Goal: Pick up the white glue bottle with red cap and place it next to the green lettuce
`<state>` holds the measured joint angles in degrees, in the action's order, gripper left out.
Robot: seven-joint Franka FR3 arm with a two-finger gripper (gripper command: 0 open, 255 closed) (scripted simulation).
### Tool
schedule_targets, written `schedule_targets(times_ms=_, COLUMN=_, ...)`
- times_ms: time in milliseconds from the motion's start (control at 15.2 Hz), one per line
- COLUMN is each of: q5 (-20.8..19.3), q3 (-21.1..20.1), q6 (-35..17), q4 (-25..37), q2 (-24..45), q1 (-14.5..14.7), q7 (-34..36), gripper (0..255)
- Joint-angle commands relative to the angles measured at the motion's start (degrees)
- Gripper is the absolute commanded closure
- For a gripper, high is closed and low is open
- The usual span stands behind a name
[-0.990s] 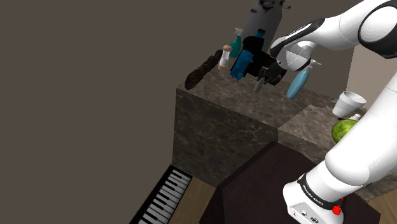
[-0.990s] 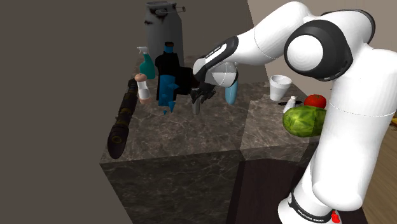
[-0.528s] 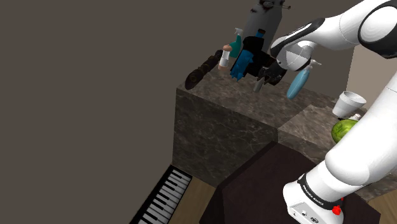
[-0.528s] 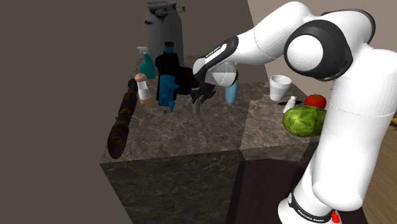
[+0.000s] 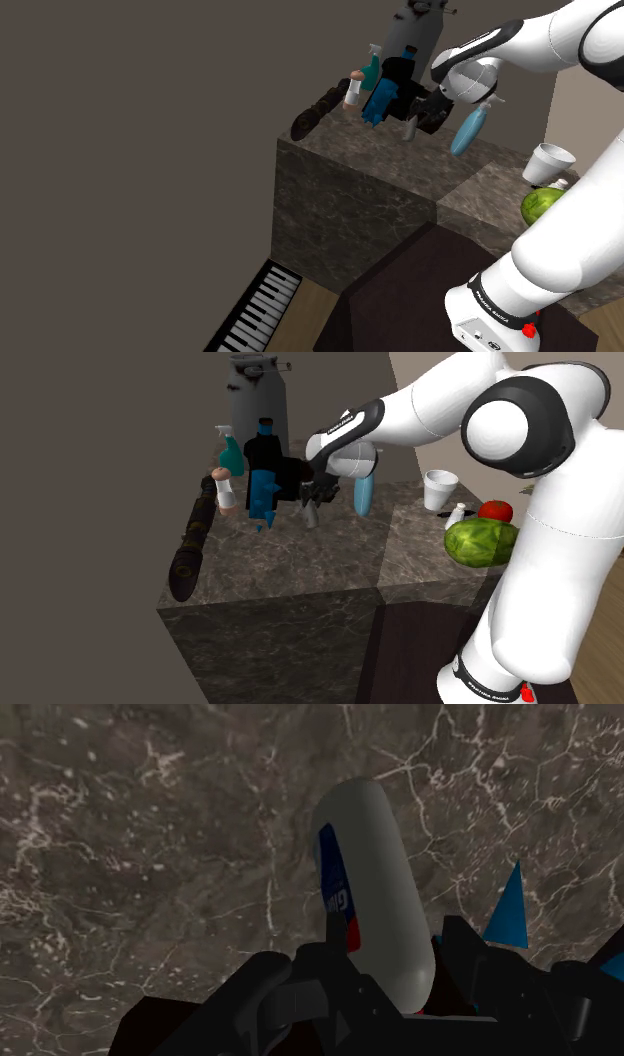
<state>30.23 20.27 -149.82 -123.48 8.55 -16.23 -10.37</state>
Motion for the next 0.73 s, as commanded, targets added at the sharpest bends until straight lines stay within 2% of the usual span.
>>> schedule_targets(times_ms=0, q5=-1.42, q3=0.37, q6=1.12, q4=0.47, q2=-0.86, q1=0.19, q7=1.27, gripper=255)
schedule_targets(times_ms=660, q5=-7.69, q3=1.5, q6=7.09, q4=3.19, q2=-5.16, q1=0.72, q7=6.9, gripper=255)
